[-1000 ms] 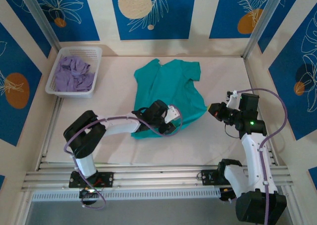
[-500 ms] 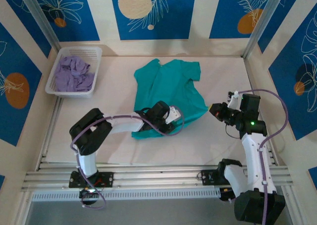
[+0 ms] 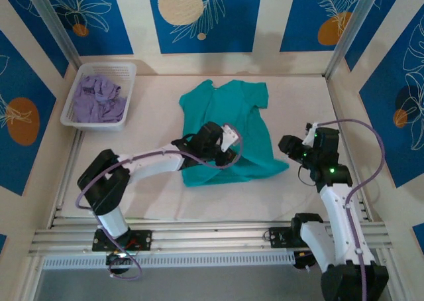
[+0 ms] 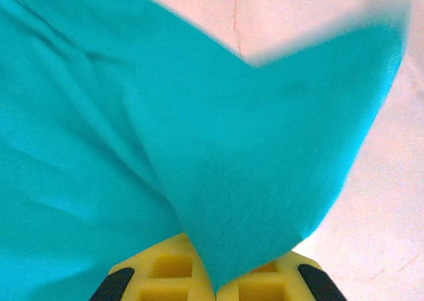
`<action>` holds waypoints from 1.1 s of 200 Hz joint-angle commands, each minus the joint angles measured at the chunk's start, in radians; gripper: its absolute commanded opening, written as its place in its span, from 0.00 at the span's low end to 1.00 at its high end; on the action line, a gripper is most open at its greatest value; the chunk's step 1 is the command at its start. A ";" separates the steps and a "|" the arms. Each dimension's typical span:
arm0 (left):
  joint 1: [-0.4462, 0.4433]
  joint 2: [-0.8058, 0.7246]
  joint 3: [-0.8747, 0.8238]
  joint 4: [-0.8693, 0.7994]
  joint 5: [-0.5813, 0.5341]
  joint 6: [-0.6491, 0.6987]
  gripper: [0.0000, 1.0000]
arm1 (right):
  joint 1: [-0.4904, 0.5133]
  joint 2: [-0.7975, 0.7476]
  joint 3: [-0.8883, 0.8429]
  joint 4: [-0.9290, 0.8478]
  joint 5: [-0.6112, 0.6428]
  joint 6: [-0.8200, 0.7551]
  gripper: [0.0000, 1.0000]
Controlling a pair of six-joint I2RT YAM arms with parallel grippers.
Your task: Fold the inside-out t-shirt
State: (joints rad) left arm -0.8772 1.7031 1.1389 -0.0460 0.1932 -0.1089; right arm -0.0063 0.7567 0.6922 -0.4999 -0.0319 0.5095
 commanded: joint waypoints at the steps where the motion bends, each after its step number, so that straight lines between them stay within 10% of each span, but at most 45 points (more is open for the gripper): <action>1: 0.038 -0.052 0.034 -0.050 0.070 -0.071 0.00 | 0.148 -0.086 -0.077 0.089 0.098 -0.055 0.72; 83: 0.175 -0.069 0.148 -0.139 0.280 -0.181 0.00 | 0.840 0.079 -0.459 0.893 0.320 -0.412 0.59; 220: 0.179 -0.142 0.280 -0.326 0.319 -0.139 0.00 | 0.819 0.869 -0.184 1.199 0.685 -0.557 0.55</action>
State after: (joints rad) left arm -0.6994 1.6344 1.3869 -0.3347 0.4606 -0.2604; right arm 0.8665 1.5814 0.4458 0.6624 0.5392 -0.0467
